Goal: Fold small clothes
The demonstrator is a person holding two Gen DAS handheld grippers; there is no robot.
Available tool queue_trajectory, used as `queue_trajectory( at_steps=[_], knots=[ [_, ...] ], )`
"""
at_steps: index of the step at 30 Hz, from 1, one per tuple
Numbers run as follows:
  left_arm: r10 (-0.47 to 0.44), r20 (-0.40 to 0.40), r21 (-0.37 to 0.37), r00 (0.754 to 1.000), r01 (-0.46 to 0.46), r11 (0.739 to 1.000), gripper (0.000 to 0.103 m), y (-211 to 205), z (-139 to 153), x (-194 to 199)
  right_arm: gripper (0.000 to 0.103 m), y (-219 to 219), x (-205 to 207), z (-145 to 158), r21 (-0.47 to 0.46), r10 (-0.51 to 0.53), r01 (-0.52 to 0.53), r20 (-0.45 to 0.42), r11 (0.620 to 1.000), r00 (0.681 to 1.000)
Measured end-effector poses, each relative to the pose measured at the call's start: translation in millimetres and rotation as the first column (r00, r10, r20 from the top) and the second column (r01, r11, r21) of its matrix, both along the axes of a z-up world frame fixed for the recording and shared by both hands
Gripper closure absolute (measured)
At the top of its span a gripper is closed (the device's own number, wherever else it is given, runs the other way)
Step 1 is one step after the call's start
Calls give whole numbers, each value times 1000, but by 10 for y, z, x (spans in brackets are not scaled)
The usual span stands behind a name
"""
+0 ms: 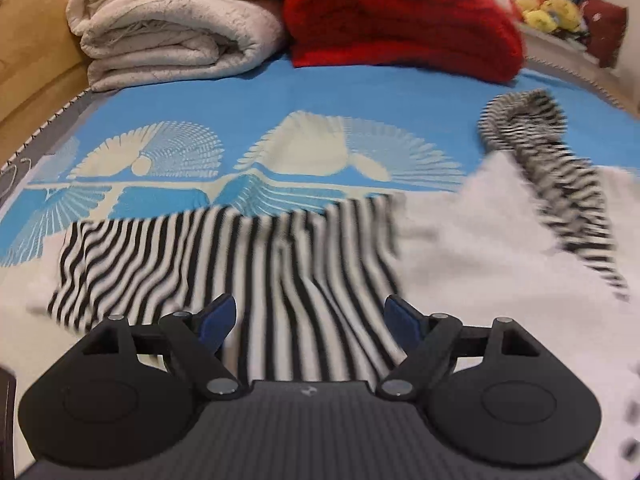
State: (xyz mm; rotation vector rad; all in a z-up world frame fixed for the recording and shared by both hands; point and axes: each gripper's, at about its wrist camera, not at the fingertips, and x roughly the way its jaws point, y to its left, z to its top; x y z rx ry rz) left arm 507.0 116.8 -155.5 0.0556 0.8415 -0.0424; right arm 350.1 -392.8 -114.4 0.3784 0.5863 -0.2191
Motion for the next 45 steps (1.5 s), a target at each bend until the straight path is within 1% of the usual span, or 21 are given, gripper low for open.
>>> queue_trajectory(
  at_steps=[2, 6, 8, 11, 15, 18, 21, 22, 23, 26, 30, 31, 33, 34, 35, 37, 38, 39, 40, 42, 45],
  knots=[
    [-20, 2, -33, 1000, 20, 999, 16, -40, 135, -345, 57, 59, -427, 151, 43, 14, -17, 60, 999, 998],
    [-75, 21, -69, 997, 77, 995, 12, -100, 299, -1232, 46, 359, -1427, 404, -3, 92, -93, 149, 996, 984],
    [-87, 29, -63, 996, 89, 994, 12, -117, 297, -1607, 44, 486, -1793, 452, -30, 130, -127, 128, 991, 983],
    [-75, 11, -53, 997, 75, 996, 12, -130, 197, -2090, 44, 680, -2129, 311, -112, 170, -168, 15, 979, 985],
    [-62, -46, -85, 997, 58, 995, 12, -83, 2, -2485, 44, 865, -2245, -108, -209, 163, -188, -132, 959, 978],
    [-66, -50, -59, 997, 63, 996, 12, -68, -68, -2659, 46, 828, -2202, -475, -131, 142, -168, -189, 977, 972],
    [-88, -70, -103, 994, 80, 991, 12, -84, -100, -2764, 53, 798, -2158, -687, -101, 127, -148, -192, 984, 973],
    [-100, -78, -126, 992, 90, 988, 12, -98, -117, -2784, 63, 806, -2155, -725, -104, 136, -158, -194, 982, 972],
    [-113, -90, -146, 990, 99, 984, 12, -127, -138, -2804, 98, 821, -2145, -754, -117, 153, -179, -206, 977, 967],
    [-183, -127, -172, 975, 160, 972, 12, -282, -246, -2845, 98, 835, -2158, -748, -162, 162, -197, -207, 967, 965],
    [-157, -164, -59, 974, 149, 987, 11, -449, -409, -2803, 99, 817, -2232, -683, -221, 147, -181, -162, 958, 976],
    [-159, -163, -80, 974, 148, 986, 8, -443, -408, -2799, 99, 701, -2261, -669, -213, 91, -124, -158, 969, 983],
    [-163, -171, -100, 972, 147, 984, 8, -445, -390, -2797, 99, 336, -2281, -753, -74, -13, -2, -203, 997, 979],
    [-166, -173, -76, 971, 155, 985, 8, -460, -386, -2793, 99, 259, -2269, -796, -20, 9, -14, -227, 1000, 974],
    [-174, -173, -56, 969, 167, 984, 8, -469, -376, -2777, 99, 307, -2260, -798, -43, 54, -65, -225, 997, 973],
    [-187, -179, -40, 966, 183, 982, 8, -470, -343, -2759, 96, 425, -2248, -825, -110, 87, -117, -241, 987, 966],
    [-187, -183, -39, 965, 183, 982, 8, -465, -306, -2733, 91, 416, -2243, -832, -99, 86, -114, -244, 989, 966],
    [-186, -184, -37, 965, 183, 982, 8, -468, -262, -2700, 75, 386, -2245, -810, -78, 84, -105, -236, 991, 968],
    [-189, -170, -34, 967, 185, 982, 8, -467, -183, -2684, 50, 344, -2242, -769, -57, 74, -89, -228, 994, 971],
    [-199, -126, -29, 972, 197, 980, 8, -461, -21, -2635, 31, 188, -2308, -584, -18, 21, -24, -151, 1000, 988],
    [-193, -66, -29, 979, 191, 981, 3, -463, 169, -2481, 28, -196, -2255, -258, 68, -51, 52, -18, 996, 999]
  ],
)
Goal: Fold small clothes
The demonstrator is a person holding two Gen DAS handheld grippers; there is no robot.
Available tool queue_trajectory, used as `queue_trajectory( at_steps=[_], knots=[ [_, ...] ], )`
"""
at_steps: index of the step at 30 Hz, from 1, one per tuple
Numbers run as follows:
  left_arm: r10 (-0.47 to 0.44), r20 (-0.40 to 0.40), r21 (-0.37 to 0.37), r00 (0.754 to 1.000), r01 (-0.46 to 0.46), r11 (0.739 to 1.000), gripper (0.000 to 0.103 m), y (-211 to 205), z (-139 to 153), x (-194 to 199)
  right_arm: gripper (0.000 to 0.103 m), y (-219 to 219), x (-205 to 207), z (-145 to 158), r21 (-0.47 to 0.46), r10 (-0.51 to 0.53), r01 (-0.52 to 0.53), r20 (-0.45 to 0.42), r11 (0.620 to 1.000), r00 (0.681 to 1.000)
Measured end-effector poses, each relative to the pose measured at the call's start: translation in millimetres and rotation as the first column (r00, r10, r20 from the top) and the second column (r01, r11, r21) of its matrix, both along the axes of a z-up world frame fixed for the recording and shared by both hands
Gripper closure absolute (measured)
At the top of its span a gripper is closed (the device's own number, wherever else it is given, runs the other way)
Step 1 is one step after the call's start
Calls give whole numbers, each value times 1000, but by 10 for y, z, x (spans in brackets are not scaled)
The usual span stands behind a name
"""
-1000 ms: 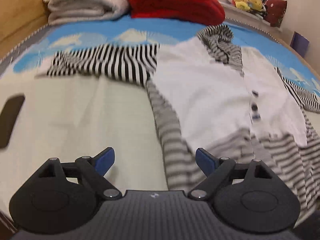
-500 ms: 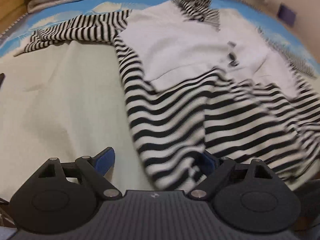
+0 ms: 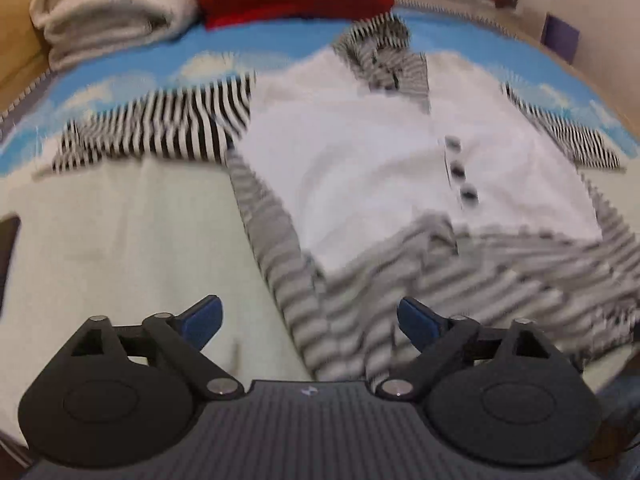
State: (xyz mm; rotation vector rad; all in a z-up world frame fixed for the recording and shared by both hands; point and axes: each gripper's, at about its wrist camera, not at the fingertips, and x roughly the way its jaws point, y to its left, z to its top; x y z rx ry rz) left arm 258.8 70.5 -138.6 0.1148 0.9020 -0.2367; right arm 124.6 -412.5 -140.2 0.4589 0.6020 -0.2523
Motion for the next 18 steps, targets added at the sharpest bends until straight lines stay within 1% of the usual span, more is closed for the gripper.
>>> queue_trajectory(
  at_steps=[1, 3, 5, 6, 8, 11, 12, 13, 14, 15, 16, 17, 18],
  knots=[
    [12, 21, -1, 1000, -12, 1000, 3, -6, 43, 92, 28, -163, 81, 79, 37, -24, 23, 23, 999, 999],
    [36, 54, 5, 998, -37, 999, 3, -51, 76, 296, 28, -537, 331, 190, 105, -110, 105, 48, 989, 993],
    [84, 77, 5, 994, -84, 996, 3, -58, 53, 545, 28, -883, 618, 198, 116, -246, 237, 78, 965, 966],
    [112, 84, -7, 990, -112, 994, 3, -50, 19, 685, 28, -1050, 757, 164, 116, -299, 290, 73, 950, 951],
    [170, 91, -24, 981, -168, 985, 3, -8, -54, 894, 28, -1423, 1108, 5, 144, -381, 373, 36, 917, 924],
    [245, 100, -40, 964, -242, 969, 3, 91, -194, 1146, 28, -1870, 1593, -317, 168, -452, 455, -55, 875, 890],
    [270, 96, -44, 958, -267, 963, 3, 122, -249, 1218, 28, -1983, 1723, -418, 162, -479, 486, -83, 859, 874],
    [289, 85, -47, 954, -286, 957, 3, 148, -292, 1268, 28, -2097, 1854, -522, 149, -511, 524, -115, 839, 852],
    [310, 71, -49, 948, -307, 950, 3, 170, -329, 1319, 26, -2188, 1980, -635, 142, -541, 561, -161, 815, 826],
    [330, 57, -53, 942, -327, 944, 3, 186, -361, 1376, 25, -2249, 2088, -677, 127, -558, 576, -155, 807, 815],
    [347, 51, -60, 937, -344, 937, 3, 197, -378, 1432, 61, -2249, 2187, -654, 75, -564, 573, -116, 816, 818],
    [356, 55, -62, 933, -353, 934, 3, 212, -386, 1467, 94, -2234, 2304, -650, 35, -530, 537, -112, 843, 840],
    [363, 64, -60, 930, -360, 931, 3, 212, -386, 1495, 95, -2233, 2407, -658, 14, -480, 485, -130, 874, 868]
  ],
)
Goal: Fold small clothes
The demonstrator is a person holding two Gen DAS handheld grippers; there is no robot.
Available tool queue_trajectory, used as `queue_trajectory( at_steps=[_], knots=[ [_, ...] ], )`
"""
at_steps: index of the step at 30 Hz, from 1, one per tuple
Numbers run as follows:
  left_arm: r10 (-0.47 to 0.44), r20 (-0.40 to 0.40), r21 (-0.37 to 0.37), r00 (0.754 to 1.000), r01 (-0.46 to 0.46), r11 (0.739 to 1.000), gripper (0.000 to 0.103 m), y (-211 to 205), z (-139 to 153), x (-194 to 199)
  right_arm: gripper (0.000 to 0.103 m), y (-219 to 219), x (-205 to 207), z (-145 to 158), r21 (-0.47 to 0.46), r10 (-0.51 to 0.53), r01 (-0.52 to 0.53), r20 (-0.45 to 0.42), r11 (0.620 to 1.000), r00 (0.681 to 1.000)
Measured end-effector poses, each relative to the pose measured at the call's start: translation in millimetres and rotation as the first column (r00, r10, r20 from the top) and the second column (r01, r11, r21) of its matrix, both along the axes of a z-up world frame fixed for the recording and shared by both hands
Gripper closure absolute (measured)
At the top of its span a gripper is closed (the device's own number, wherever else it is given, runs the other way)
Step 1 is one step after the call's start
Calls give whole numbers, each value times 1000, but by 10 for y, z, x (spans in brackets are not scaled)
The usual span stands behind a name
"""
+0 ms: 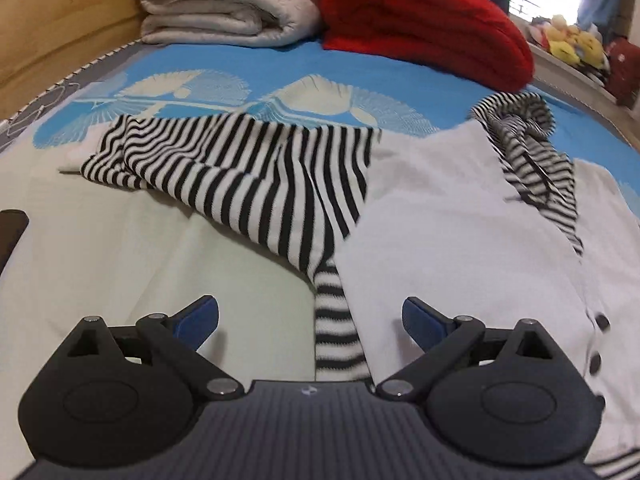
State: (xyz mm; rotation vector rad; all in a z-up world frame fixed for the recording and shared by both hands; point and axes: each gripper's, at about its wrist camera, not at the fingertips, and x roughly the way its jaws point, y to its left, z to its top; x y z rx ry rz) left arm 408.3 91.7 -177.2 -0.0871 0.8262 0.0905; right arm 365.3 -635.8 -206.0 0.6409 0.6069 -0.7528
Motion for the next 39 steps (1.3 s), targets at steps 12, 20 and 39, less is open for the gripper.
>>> queue_trajectory(
  at_steps=[12, 20, 39],
  knots=[
    [39, 52, 20, 998, -40, 999, 3, 52, 61, 22, 29, -400, -127, -101, -149, -130, 116, -87, 982, 988],
    [79, 89, -34, 993, -76, 997, 3, 143, 253, -53, 24, 837, -997, 760, -156, 75, -50, 160, 987, 984],
    [-17, 44, 57, 999, 15, 998, 1, 78, 353, -359, 15, 3745, -928, 610, -254, 591, -579, -36, 775, 806]
  ],
)
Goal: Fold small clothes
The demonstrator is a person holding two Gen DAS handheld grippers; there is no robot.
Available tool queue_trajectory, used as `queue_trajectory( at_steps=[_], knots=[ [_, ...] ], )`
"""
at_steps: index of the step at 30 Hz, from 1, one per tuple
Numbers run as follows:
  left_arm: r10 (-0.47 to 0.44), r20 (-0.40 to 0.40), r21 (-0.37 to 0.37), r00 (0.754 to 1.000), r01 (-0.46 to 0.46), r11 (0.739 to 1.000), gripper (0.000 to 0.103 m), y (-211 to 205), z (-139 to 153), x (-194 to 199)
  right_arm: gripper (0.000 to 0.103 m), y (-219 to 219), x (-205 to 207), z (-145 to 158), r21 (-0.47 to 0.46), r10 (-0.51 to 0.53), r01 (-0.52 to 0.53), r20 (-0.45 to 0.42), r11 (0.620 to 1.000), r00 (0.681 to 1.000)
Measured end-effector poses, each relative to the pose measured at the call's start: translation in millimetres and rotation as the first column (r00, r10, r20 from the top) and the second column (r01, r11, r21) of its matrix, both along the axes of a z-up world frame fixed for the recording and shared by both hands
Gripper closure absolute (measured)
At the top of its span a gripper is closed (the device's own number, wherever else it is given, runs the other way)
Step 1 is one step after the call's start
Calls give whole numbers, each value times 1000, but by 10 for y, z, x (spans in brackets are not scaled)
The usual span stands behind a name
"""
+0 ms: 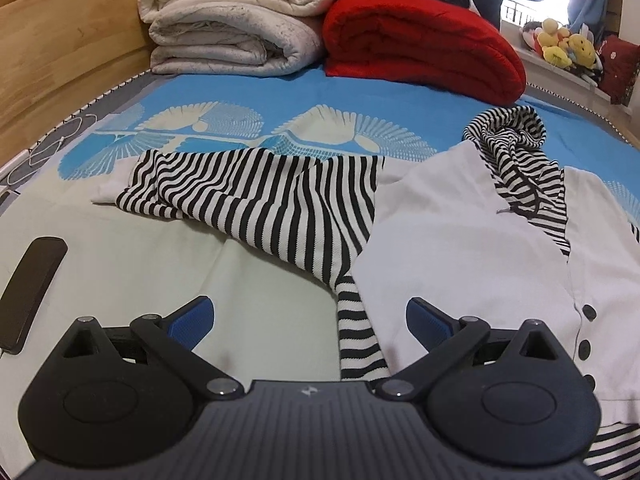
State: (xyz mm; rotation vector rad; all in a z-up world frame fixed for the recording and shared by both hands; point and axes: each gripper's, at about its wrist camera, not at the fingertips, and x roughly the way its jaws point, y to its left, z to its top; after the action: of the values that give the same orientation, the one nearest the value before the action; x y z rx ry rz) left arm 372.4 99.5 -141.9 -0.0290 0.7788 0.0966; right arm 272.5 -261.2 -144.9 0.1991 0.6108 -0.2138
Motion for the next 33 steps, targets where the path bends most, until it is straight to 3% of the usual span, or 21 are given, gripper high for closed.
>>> queue_trajectory(
  at_steps=[10, 12, 14, 17, 20, 25, 27, 29, 30, 32, 33],
  knots=[
    [43, -53, 27, 998, -42, 999, 1, 270, -115, 286, 15, 89, 264, -141, -34, 39, -42, -74, 999, 996],
    [95, -75, 34, 993, -93, 995, 1, 455, -159, 504, 15, 104, 330, -172, -33, 41, -44, -89, 998, 995],
    [173, -96, -35, 980, -177, 984, 1, 738, -203, 724, 15, 128, 386, -191, -31, 46, -49, -100, 998, 994],
    [305, -115, -206, 945, -323, 924, 1, 1299, -282, 988, 15, 167, 436, -203, -42, 55, -60, -106, 997, 993],
    [395, -117, -344, 911, -410, 845, 1, 1790, -367, 1159, 15, 199, 473, -246, -55, 68, -75, -118, 996, 991],
    [509, -120, -475, 852, -500, 724, 1, 2347, -508, 1387, 15, 201, 551, -350, -75, 59, -71, -158, 995, 986],
    [529, -81, -497, 845, -494, 713, 2, 2449, -505, 1453, 15, 190, 585, -389, -68, 55, -68, -173, 995, 983],
    [546, -54, -491, 836, -498, 715, 49, 2529, -470, 1520, 15, 190, 609, -419, -61, 58, -70, -185, 996, 981],
    [577, -62, -482, 814, -531, 697, 97, 2596, -443, 1538, 15, 195, 616, -431, -60, 60, -73, -191, 996, 980],
    [655, -22, -552, 755, -555, 622, 97, 2737, -399, 1423, 15, 215, 624, -443, -63, 72, -86, -196, 994, 978],
    [676, 1, -580, 737, -551, 601, 97, 2800, -353, 1364, 16, 225, 624, -441, -70, 78, -93, -196, 993, 977]
  ],
)
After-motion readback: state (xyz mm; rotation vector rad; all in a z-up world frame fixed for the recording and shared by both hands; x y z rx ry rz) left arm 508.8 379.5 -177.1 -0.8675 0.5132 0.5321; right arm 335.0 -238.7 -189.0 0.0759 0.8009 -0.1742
